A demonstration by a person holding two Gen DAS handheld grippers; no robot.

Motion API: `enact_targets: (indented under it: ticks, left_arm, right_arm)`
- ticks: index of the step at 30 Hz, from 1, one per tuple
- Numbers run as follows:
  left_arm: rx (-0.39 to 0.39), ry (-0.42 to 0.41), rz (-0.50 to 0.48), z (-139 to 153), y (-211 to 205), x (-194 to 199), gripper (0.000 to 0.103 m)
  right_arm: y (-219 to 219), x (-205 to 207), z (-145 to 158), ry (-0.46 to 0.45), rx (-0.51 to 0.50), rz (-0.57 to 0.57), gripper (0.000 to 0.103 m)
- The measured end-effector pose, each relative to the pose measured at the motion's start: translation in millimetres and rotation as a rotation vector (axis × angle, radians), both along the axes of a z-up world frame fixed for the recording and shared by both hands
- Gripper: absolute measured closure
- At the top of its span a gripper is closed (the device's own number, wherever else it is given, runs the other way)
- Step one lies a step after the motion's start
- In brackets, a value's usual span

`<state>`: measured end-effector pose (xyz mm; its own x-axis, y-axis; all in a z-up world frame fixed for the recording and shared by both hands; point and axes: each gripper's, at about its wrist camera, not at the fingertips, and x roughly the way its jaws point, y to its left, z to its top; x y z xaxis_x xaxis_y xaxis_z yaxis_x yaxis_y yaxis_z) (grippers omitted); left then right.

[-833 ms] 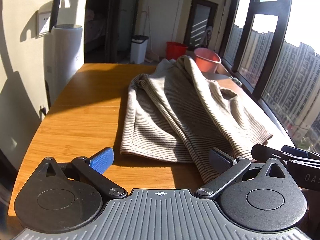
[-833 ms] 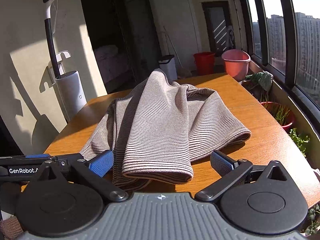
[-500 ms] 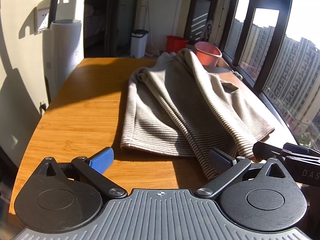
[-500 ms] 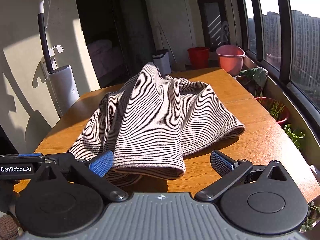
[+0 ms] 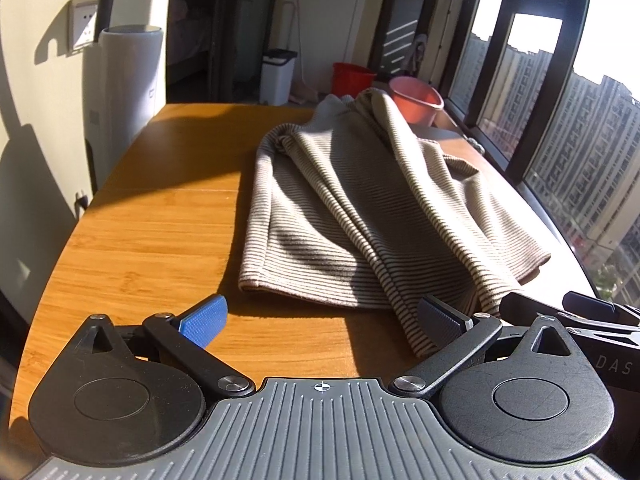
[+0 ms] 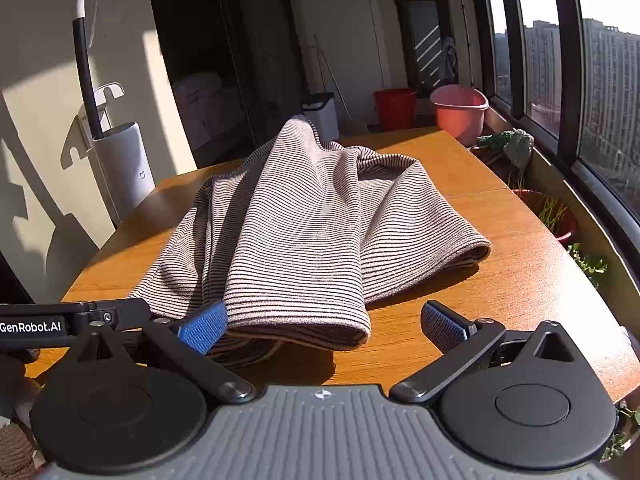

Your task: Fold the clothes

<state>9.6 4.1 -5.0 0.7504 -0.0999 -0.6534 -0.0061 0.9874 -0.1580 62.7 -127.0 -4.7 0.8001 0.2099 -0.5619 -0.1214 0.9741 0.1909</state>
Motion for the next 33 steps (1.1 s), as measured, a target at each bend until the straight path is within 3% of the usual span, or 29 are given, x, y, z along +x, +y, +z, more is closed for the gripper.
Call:
enact_targets:
  ticks: [33]
  left_arm:
    - [-0.005,-0.007,0.026,0.1,3.2,-0.4,0.0]
  right_arm:
    - [1.5,1.0,-2.7,0.018,-0.003,0.001,0.0]
